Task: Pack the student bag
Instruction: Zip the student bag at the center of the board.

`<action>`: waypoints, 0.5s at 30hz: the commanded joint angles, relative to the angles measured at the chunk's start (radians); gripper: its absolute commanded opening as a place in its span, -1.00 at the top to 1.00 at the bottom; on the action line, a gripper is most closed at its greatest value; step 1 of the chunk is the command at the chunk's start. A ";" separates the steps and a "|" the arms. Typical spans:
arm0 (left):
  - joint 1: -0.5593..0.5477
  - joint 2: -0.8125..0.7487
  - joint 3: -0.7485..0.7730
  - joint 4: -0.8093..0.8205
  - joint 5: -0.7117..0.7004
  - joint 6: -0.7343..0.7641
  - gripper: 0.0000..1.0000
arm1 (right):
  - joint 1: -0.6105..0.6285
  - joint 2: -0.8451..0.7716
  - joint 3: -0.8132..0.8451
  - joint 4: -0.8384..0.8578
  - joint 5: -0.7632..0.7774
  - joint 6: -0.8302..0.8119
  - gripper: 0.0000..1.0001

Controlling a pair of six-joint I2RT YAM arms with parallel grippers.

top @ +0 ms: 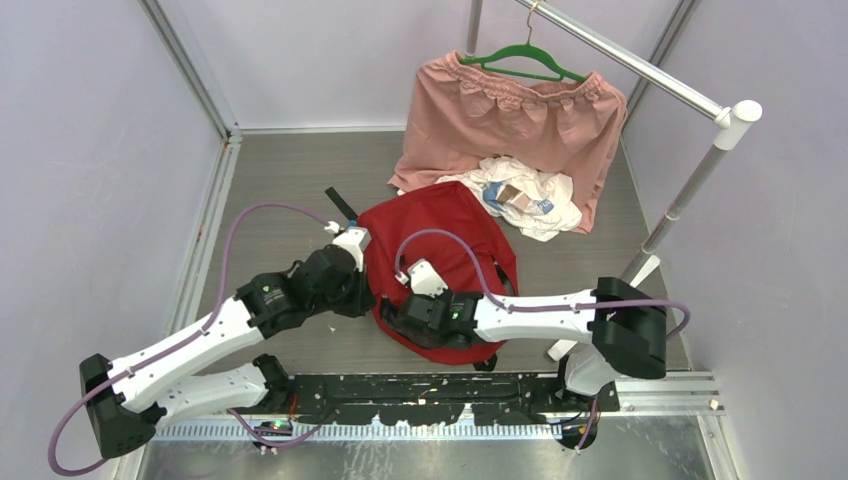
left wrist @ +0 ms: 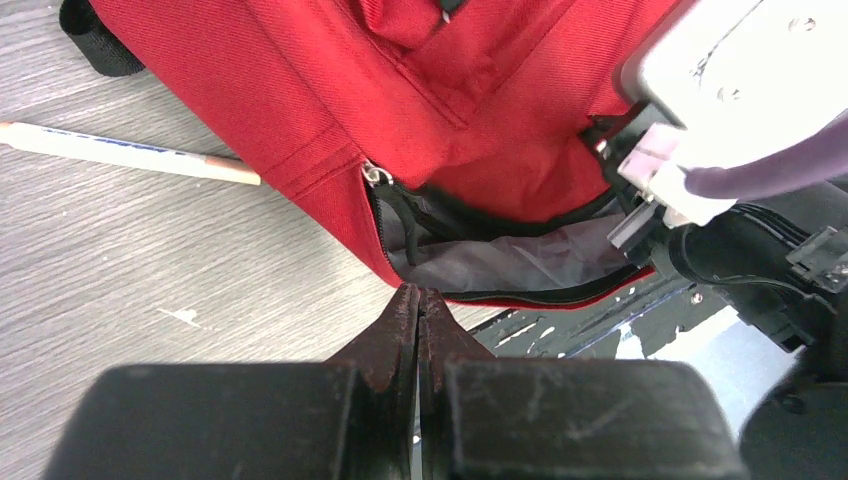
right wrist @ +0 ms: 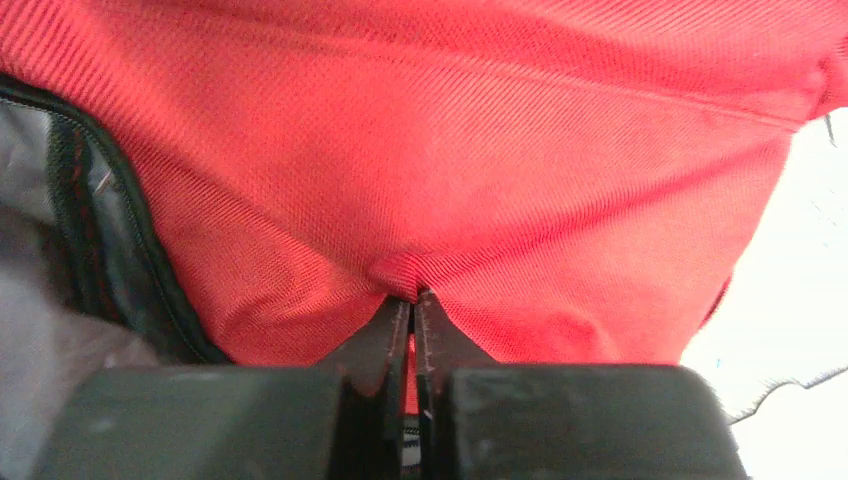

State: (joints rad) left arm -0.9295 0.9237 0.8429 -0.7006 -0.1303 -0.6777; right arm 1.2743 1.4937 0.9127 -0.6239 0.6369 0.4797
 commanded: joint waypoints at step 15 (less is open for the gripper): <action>-0.011 -0.010 -0.007 0.058 0.052 -0.001 0.39 | 0.005 -0.255 0.167 -0.164 -0.096 -0.052 0.98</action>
State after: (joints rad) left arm -0.9302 0.8963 0.8268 -0.6983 -0.1081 -0.6758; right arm 1.2789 1.2484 0.9901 -0.7086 0.6407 0.4664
